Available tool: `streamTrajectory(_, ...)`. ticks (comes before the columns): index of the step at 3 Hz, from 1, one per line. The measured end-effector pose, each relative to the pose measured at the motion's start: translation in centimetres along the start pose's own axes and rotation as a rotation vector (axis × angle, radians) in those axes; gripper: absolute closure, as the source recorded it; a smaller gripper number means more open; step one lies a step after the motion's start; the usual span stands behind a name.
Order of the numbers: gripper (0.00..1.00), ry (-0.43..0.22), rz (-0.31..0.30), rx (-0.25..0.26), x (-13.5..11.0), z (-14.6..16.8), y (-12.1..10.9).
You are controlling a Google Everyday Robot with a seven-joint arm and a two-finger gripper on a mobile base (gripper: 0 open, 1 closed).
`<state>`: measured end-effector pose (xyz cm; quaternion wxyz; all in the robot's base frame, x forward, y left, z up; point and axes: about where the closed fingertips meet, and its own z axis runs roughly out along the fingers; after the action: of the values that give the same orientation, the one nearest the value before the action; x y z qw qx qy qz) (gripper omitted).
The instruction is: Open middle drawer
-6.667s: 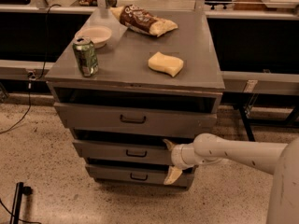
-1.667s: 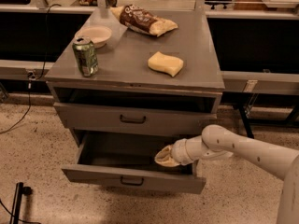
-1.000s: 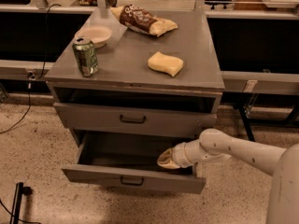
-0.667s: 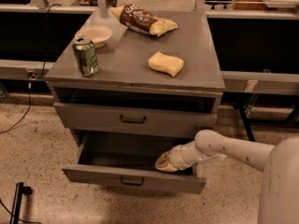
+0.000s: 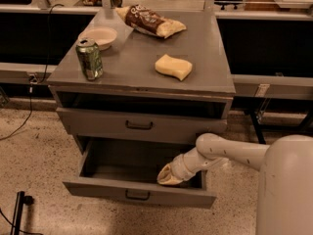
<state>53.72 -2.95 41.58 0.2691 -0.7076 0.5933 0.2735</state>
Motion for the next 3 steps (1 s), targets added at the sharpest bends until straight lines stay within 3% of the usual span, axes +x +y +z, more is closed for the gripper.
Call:
streamTrajectory(1,1.00,-0.027,0.003,-0.067,-1.6,0.9,2.5)
streamTrajectory(2,1.00,-0.051,0.025,-0.091,-2.9,1.4,5.1)
streamTrajectory(3,1.00,-0.056,0.064,-0.082,-4.0,1.5,7.5)
